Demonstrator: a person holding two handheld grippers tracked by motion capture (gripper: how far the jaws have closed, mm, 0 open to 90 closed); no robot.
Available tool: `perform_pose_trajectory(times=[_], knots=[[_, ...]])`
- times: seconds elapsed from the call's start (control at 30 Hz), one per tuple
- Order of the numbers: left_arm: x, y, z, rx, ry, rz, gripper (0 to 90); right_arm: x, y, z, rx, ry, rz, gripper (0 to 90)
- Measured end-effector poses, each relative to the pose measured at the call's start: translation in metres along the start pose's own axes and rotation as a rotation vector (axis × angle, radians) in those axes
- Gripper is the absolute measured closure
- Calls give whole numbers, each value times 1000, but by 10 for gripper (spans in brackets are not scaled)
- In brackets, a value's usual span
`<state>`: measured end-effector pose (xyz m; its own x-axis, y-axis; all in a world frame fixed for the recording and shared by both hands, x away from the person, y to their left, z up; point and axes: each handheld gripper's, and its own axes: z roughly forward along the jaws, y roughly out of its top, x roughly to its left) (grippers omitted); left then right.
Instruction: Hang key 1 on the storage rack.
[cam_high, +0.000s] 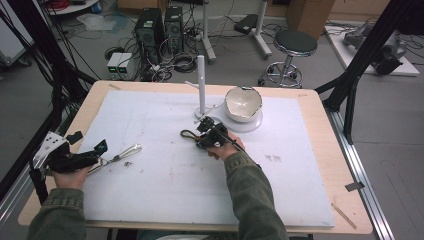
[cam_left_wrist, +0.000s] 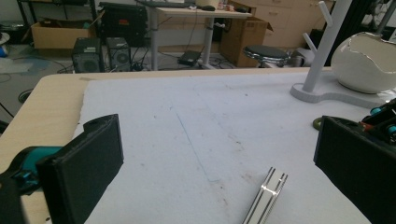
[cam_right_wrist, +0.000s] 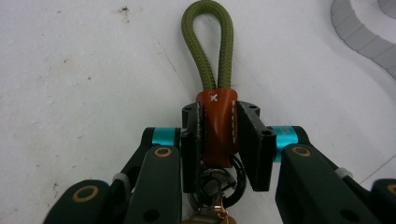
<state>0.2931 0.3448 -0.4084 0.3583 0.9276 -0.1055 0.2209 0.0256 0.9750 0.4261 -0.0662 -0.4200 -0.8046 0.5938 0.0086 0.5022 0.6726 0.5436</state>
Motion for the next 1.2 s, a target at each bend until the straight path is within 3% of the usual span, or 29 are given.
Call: perform_pose_trajectory(times=[0.47,0.93,1.2], knots=[[0,0,0,1,3,0,18,-6,-2,-27,-69,12,32,725],[0,0,0,3,1,4,17,-8,-4,-48,-116,82,84,728],[0,0,1,6,0,2,18,-12,-5,-64,-144,113,88,729]])
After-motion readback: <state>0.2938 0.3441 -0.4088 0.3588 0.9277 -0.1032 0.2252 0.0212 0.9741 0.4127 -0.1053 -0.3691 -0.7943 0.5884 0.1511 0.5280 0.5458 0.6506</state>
